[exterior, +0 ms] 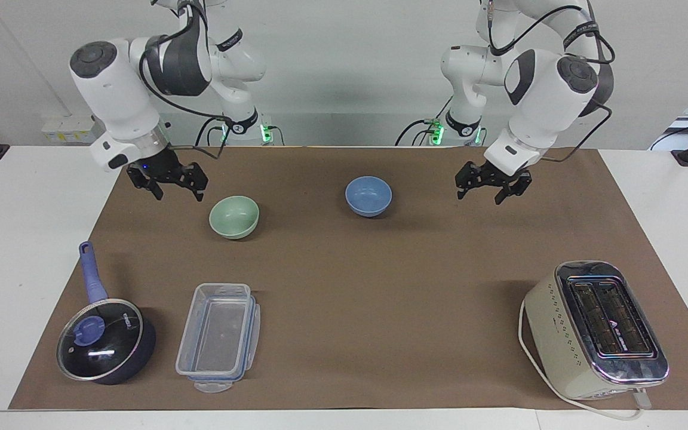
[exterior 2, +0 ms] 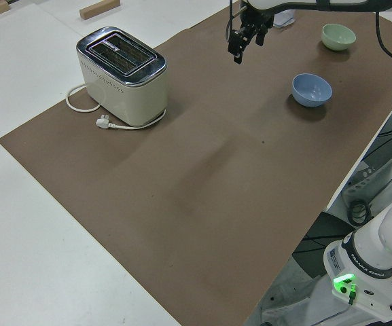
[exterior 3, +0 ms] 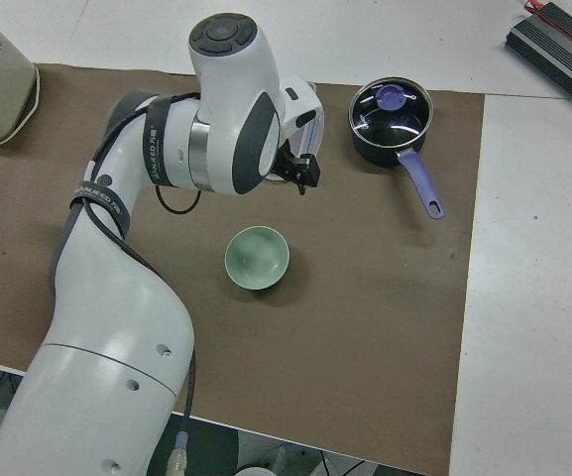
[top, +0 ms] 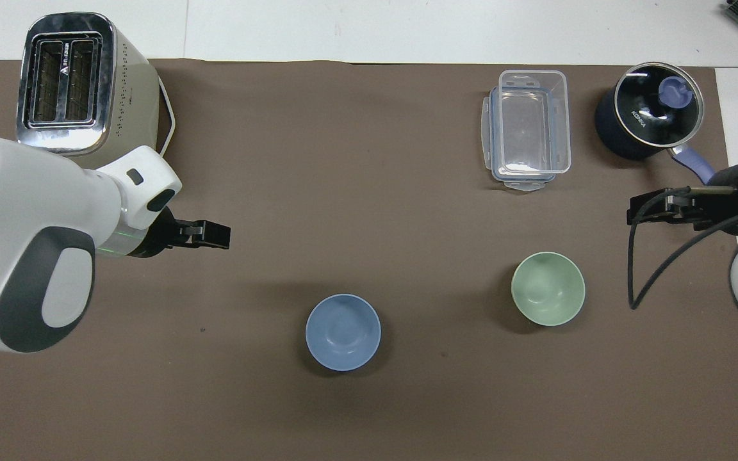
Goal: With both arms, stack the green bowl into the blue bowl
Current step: 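Withdraw the left gripper while the right gripper reaches the green bowl, then grasp the rim of the green bowl with the right gripper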
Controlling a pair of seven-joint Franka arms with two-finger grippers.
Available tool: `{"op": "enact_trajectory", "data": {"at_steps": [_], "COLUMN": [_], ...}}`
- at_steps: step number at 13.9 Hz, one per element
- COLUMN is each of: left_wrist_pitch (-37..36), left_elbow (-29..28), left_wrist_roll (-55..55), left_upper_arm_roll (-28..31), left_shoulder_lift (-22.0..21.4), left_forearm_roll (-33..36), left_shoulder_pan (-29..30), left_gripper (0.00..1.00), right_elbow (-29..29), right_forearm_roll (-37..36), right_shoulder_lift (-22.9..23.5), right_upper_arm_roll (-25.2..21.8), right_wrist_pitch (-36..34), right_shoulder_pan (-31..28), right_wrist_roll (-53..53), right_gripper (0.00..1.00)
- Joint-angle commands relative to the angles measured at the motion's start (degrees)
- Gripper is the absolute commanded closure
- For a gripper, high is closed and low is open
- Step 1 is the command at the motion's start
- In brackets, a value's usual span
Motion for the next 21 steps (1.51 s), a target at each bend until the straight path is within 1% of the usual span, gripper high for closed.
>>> {"op": "enact_trajectory", "data": {"at_steps": [1, 2, 3, 4, 6, 8, 10, 11, 12, 15, 16, 18, 19, 20, 21], "left_wrist_pitch": [-6.72, -8.13, -8.93, -10.24, -13.84, -16.65, -21.73, -22.9, -22.65, -22.47, -22.56, -22.47, -22.47, -22.47, -22.47], "left_elbow": [6.05, 7.11, 7.73, 8.52, 12.03, 15.72, 20.98, 22.58, 22.59, 21.63, 21.54, 21.54, 21.54, 21.54, 21.54], "left_wrist_roll": [3.56, 3.67, 3.75, 3.75, 3.93, 6.46, 7.09, 7.18, 7.18, 7.36, 7.36, 6.92, 7.01, 6.92, 6.92], "left_upper_arm_roll": [-0.57, -0.57, -0.57, -0.48, -0.57, -0.57, -0.66, -0.66, -0.57, -0.57, -0.66, -0.57, -0.57, -0.57, -0.57], "left_shoulder_lift": [0.62, 0.62, 0.45, 0.19, 0.36, 1.41, 4.74, 5.28, 5.11, 4.23, 4.23, 4.23, 4.23, 4.23, 4.23], "left_forearm_roll": [1.28, 1.28, 1.46, 2.67, 6.89, 9.26, 9.46, 9.54, 9.63, 9.54, 9.46, 9.19, 9.19, 9.19, 9.19], "left_shoulder_pan": [4.53, 6.98, 8.22, 8.93, 9.47, 9.55, 9.47, 9.55, 9.38, 9.21, 9.38, 9.47, 9.47, 9.47, 9.47], "left_gripper": [0.0, 0.0, 0.0, 0.0, 0.0, 0.0, 0.0, 0.0, 0.0, 0.0, 0.0, 0.0, 0.0, 0.0, 0.0], "right_elbow": [-11.57, -14.74, -16.69, -18.53, -23.28, -25.14, -25.14, -25.23, -25.14, -25.14, -25.14, -25.14, -24.97, -24.97, -24.79], "right_forearm_roll": [3.47, 3.92, 4.44, 5.58, 7.6, 8.31, 8.32, 8.4, 8.4, 9.01, 11.63, 14.46, 14.73, 14.73, 14.73], "right_shoulder_lift": [-2.34, -2.6, -2.95, -2.52, -2.52, -1.91, -0.85, -0.5, 0.03, 1.43, 1.7, 2.57, 2.67, 2.67, 2.76], "right_upper_arm_roll": [0.31, 0.31, 0.31, 0.31, 0.31, 0.31, 0.31, 0.31, 0.4, 0.4, 0.4, 0.4, 0.31, 0.4, 0.31], "right_wrist_pitch": [8.63, 10.92, 12.34, 14.09, 20.32, 21.93, 22.02, 22.02, 22.02, 22.02, 22.02, 22.02, 22.02, 22.02, 22.02], "right_shoulder_pan": [-1.66, -1.93, -2.02, -2.28, -3.07, -3.07, -3.07, -3.07, -3.07, -3.16, -3.07, -3.07, -3.07, -3.07, -3.07], "right_wrist_roll": [-5.23, -7.52, -9.02, -10.69, -15.17, -15.71, -15.97, -16.41, -16.76, -18.78, -19.75, -22.64, -23.18, -23.27, -23.18], "right_gripper": [0.0, 0.0, 0.0, 0.0, 0.0, 0.0, 0.0, 0.0, 0.0, 0.05, 0.08, 0.09, 0.12, 0.17, 0.24]}}
